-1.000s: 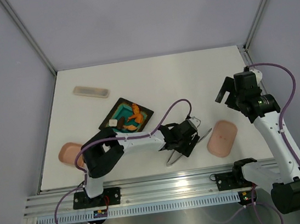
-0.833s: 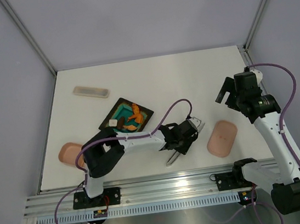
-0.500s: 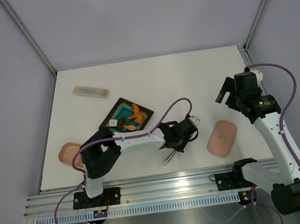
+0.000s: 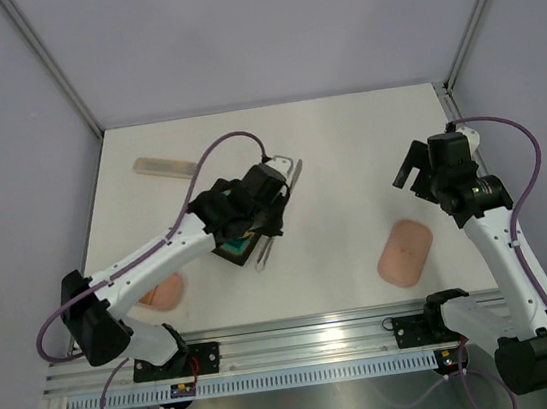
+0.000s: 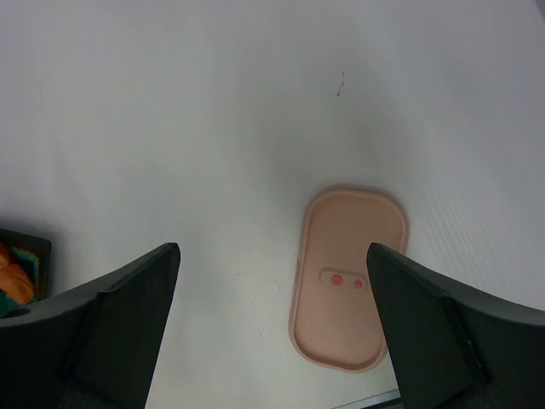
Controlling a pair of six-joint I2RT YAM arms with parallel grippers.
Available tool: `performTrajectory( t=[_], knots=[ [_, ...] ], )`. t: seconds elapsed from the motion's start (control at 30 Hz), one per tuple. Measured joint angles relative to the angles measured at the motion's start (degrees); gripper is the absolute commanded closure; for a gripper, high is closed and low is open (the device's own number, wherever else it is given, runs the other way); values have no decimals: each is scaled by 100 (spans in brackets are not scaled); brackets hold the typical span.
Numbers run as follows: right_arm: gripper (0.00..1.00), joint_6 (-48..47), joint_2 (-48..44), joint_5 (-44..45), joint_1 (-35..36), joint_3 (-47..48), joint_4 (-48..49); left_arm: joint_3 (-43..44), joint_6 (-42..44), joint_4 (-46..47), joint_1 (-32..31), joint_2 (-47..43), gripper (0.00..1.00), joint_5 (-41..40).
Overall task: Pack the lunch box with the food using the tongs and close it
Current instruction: Pick up the clamp at the center of the board, then adjust the fake food on the plate.
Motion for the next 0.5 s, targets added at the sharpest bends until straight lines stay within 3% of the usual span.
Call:
performTrajectory(
  t=[0.2,0.5],
  knots=[
    [0,0,0,-92,0,-7,83,-7,-291,-778,966,-610,75,96],
    [1,-2,0,-133,0,-33,166,-7,-505,-1475,1285,-721,62,103]
  ],
)
